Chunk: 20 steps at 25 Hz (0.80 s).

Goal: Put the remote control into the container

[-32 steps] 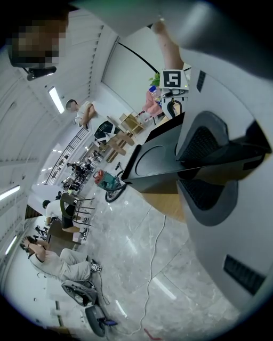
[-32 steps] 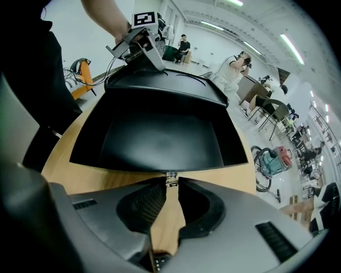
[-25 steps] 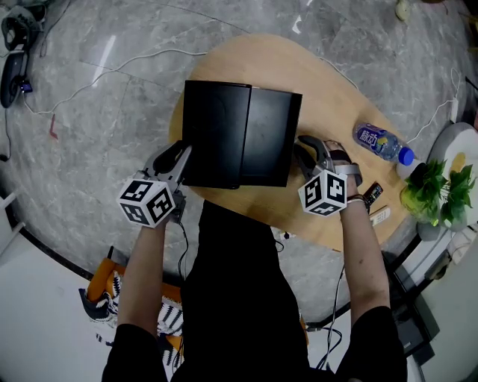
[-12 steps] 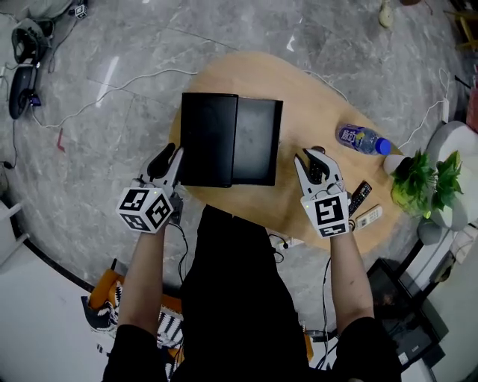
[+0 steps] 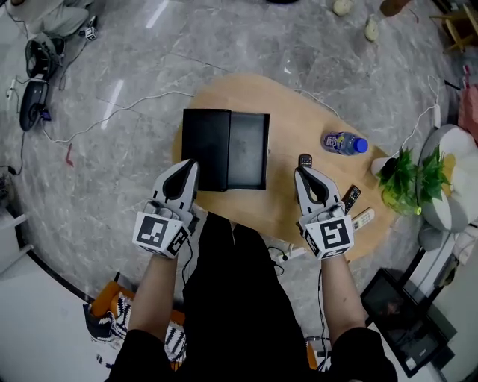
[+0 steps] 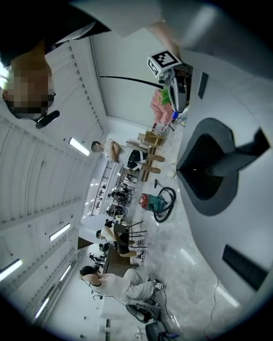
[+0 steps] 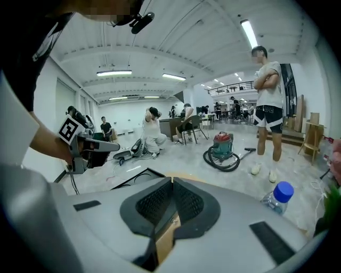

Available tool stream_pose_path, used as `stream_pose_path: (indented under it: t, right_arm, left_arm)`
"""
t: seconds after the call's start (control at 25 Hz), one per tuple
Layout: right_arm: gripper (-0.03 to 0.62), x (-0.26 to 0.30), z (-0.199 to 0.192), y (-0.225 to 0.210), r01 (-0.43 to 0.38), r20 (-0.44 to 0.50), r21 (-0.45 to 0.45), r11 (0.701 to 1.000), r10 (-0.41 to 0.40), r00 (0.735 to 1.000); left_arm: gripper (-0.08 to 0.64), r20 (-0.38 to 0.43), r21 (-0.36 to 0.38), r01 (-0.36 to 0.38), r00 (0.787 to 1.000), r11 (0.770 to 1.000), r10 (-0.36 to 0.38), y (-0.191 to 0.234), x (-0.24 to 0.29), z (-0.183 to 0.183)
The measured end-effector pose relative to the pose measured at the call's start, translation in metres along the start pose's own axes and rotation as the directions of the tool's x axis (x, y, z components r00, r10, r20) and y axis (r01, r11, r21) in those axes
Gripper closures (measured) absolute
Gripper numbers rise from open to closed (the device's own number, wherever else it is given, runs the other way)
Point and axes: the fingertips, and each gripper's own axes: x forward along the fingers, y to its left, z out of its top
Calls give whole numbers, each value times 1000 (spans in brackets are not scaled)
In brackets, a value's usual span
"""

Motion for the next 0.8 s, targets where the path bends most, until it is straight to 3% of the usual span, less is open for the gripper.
stream_pose_path:
  t: [0.24,0.68,0.8]
  right_arm:
    - [572,-19,-13,-11,51,-10,26,998,-51,999]
    - [571,-35,-57,-43,171,-91,63,983,-164,982]
    - [571,-46,-80,-57,247,-128,92,965,-235,964]
  left_arm:
    - [554,18,-50,49,999,998,-48,-25,4,0]
    - [552,-31,-12,70,997,997,-70,-29,13,-13]
    - [552,-53,-10,88,995,996,-89,-34,20,-21]
